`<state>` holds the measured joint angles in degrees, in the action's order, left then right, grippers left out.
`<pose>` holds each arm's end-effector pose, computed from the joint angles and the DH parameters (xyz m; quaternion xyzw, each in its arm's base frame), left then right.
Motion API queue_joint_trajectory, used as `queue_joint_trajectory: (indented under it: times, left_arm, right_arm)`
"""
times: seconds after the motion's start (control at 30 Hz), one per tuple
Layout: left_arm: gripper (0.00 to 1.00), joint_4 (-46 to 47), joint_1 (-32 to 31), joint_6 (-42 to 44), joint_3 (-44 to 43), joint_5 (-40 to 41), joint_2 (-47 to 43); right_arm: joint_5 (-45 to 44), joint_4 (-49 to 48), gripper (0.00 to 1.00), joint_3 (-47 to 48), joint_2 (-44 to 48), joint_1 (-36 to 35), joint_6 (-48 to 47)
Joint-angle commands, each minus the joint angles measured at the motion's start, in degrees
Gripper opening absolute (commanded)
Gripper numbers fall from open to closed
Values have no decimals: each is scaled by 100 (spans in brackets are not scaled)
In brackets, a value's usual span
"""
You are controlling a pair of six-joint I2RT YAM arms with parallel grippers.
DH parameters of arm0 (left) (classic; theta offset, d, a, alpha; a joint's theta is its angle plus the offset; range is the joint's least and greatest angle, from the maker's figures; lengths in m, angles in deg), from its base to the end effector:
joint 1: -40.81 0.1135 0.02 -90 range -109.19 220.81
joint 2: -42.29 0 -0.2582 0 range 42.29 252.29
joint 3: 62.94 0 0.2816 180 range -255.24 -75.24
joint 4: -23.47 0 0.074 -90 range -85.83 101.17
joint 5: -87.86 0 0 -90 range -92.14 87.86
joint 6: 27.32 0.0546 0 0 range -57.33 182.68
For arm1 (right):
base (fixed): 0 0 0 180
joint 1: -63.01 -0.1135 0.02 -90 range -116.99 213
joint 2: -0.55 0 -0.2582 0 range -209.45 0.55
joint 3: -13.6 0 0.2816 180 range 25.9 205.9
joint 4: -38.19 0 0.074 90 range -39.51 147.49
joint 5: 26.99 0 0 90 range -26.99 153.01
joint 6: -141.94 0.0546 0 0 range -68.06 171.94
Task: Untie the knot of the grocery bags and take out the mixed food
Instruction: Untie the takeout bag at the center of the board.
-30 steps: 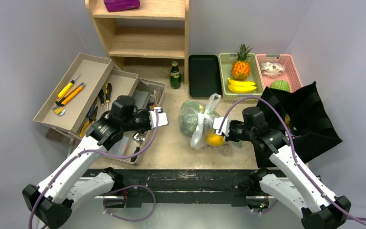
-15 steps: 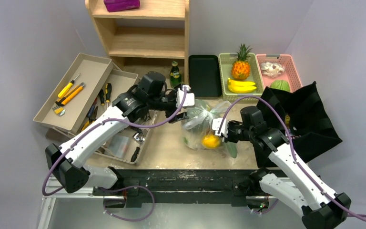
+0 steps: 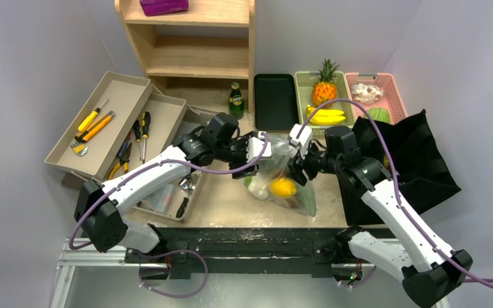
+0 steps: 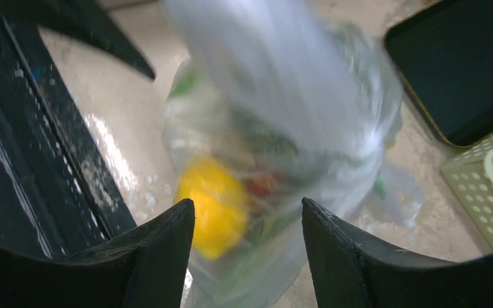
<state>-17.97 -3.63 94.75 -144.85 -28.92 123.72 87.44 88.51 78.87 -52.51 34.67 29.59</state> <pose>0.2368 -0.2667 0.2907 0.6235 0.6355 -0.2530 0.3787 0.1982 0.1326 0.3031 -0.4599 0.7546 0.2123 0.4171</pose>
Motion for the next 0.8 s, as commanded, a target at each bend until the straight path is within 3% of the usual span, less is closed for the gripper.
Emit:
queue_joint_trajectory:
  times: [0.0, 0.27, 0.4, 0.5, 0.77]
  left_arm:
    - [66, 259, -3, -34, 261, -67, -41]
    - [65, 237, -3, -70, 534, -78, -360]
    - [65, 127, -3, -112, 544, -112, -522]
    - [65, 121, -3, -210, 545, -83, -578]
    - [66, -122, 3, -321, 231, -60, -767]
  right_arm:
    - [-313, -705, 59, 619, -426, 264, 1303]
    - [345, -499, 54, 852, -1224, 1855, 2149]
    - [568, -543, 57, 664, -814, 1940, 2145]
    - [91, -568, 61, 570, -783, 1938, 2187]
    - [-1010, -671, 50, 1066, -1924, 1939, 2434]
